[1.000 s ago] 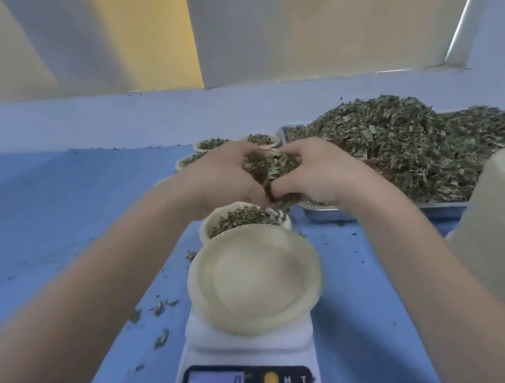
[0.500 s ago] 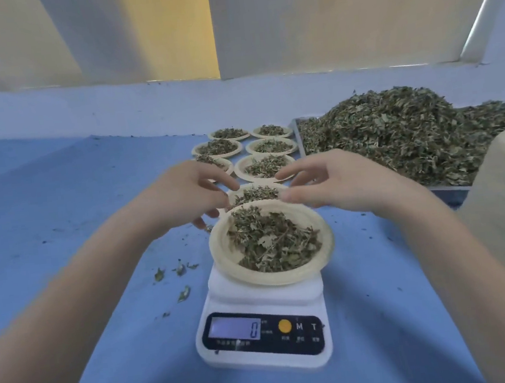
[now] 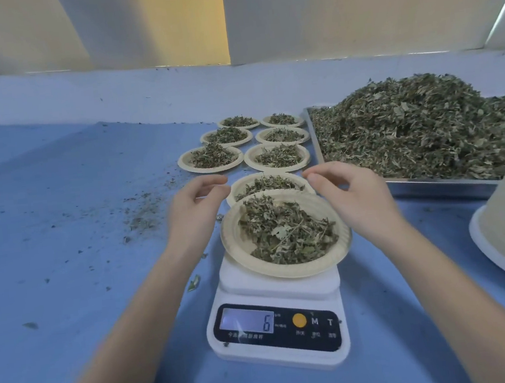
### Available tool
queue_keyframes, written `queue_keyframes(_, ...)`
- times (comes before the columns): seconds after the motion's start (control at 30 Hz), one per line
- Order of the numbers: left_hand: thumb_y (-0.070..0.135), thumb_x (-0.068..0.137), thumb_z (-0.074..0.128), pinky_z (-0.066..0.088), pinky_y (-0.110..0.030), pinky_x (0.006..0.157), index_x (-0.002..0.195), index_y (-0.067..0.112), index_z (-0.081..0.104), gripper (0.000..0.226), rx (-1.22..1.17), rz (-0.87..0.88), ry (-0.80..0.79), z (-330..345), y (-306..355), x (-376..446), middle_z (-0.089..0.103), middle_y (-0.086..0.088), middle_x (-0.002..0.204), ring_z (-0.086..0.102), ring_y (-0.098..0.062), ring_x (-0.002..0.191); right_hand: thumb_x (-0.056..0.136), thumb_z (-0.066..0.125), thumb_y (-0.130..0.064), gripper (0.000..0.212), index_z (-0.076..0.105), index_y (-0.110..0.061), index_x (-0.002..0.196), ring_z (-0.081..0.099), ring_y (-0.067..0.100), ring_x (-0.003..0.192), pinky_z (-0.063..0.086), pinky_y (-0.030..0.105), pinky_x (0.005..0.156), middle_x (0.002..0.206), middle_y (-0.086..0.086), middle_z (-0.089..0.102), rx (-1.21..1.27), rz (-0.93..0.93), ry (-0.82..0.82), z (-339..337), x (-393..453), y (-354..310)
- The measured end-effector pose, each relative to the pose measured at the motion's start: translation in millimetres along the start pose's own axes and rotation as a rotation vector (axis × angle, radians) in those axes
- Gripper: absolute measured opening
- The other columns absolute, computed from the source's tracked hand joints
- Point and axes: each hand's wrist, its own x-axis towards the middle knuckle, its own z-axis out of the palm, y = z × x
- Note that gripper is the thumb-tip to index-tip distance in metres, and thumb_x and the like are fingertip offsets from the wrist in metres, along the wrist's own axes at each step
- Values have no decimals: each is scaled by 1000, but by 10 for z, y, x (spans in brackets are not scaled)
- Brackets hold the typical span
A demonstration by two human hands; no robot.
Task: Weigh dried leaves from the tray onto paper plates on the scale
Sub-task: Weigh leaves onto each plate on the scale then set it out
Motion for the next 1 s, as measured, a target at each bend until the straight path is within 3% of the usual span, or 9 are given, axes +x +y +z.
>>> queue_keyframes(0.2, 20, 87, 62, 49, -32, 81, 93, 28, 69, 12, -48, -29, -3, 8, -148, -54, 68, 5, 92, 61, -12, 86, 92, 59, -25, 11, 68, -31, 92, 61, 6, 91, 37, 3, 74, 97, -12, 68, -21, 34, -12, -5, -25, 47)
queue_keyframes(0.43, 21, 88, 61, 49, -39, 84, 95, 24, 70, 12, -52, -32, -43, -9, -180, -66, 69, 2, 95, 62, -16, 87, 92, 57, -29, 9, 64, -34, 92, 58, -3, 87, 36, -2, 68, 93, -22, 64, -6, 65, -29, 3, -21, 96)
queue_keyframes(0.6, 25, 88, 63, 45, -19, 75, 96, 29, 68, 10, 27, 71, -57, 19, -117, 19, 66, 11, 96, 59, 0, 84, 94, 55, -31, 8, 62, -32, 97, 53, -11, 84, 34, -3, 67, 94, -23, 60, -29, 83, -46, -18, 42, 107)
queue_keyframes(0.7, 29, 86, 64, 41, -7, 68, 98, 33, 66, 13, 152, 160, -105, 78, 9, 153, 63, 16, 95, 56, 7, 81, 96, 51, -33, 20, 62, -27, 111, 54, 1, 88, 33, 10, 71, 100, -14, 60, -172, 91, -39, -112, 252, 124)
queue_keyframes(0.83, 30, 87, 63, 46, -33, 87, 99, 34, 65, 13, 125, 106, -168, 181, 105, 329, 63, 14, 100, 57, -7, 97, 96, 48, -26, 38, 52, -16, 132, 54, 22, 113, 33, 22, 82, 121, 4, 62, -475, 248, -7, -310, 805, 433)
queue_keyframes(0.93, 27, 88, 62, 48, -37, 90, 99, 32, 67, 13, 43, 76, -149, 225, 59, 382, 65, 12, 99, 59, -7, 96, 92, 51, -23, 42, 53, -5, 130, 53, 30, 118, 42, 30, 91, 130, 15, 57, -693, 455, -176, -310, 1167, 813)
queue_keyframes(1.0, 23, 89, 61, 48, -37, 88, 97, 29, 69, 13, -22, 57, -128, 228, -5, 391, 66, 10, 98, 60, -11, 96, 90, 56, -30, 54, 46, -7, 137, 49, 31, 122, 42, 33, 96, 138, 14, 50, -784, 496, -317, -274, 1310, 978)
